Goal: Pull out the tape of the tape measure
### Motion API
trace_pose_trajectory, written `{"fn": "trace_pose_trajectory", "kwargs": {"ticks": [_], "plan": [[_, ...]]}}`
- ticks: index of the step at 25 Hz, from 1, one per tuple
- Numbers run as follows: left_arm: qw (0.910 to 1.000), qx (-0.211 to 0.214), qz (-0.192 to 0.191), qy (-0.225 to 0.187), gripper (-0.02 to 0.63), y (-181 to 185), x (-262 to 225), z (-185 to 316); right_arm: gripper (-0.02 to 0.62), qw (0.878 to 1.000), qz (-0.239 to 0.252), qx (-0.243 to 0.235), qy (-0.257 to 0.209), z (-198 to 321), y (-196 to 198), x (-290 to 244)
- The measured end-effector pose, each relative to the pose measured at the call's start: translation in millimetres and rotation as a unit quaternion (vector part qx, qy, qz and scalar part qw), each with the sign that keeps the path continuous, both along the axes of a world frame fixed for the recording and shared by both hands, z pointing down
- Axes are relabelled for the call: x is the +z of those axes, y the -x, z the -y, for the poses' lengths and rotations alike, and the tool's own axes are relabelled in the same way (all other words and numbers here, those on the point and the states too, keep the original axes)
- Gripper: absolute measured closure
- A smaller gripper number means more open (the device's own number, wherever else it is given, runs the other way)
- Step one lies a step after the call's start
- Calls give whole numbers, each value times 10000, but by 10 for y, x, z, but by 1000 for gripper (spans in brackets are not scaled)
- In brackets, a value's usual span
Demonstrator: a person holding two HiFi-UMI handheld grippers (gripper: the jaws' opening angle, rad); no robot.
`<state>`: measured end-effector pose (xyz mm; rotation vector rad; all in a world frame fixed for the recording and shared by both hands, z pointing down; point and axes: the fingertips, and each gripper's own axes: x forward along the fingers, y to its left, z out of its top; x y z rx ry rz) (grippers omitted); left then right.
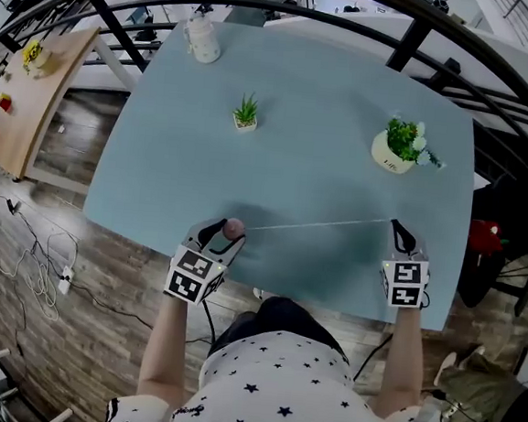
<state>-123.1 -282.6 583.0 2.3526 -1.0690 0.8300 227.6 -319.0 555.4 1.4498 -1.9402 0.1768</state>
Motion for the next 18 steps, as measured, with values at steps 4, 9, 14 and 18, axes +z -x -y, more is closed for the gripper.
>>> {"fn": "trace_pose_trajectory", "kwargs": {"ticks": [4,9,14,18], "plan": [[9999,41,79,132,394,-31,142,135,581,9998,1,25,179,124,-39,163],[9996,53,144,244,394,-90,267,313,581,9990,96,74,420,250,-61,325],[9988,146,307,349,394,-145,412,418,581,9980,-6,109,627,338,-162,495],[9982,186,420,397,394,-185,476,498,581,9973,3,102,730,421,-186,583]]}}
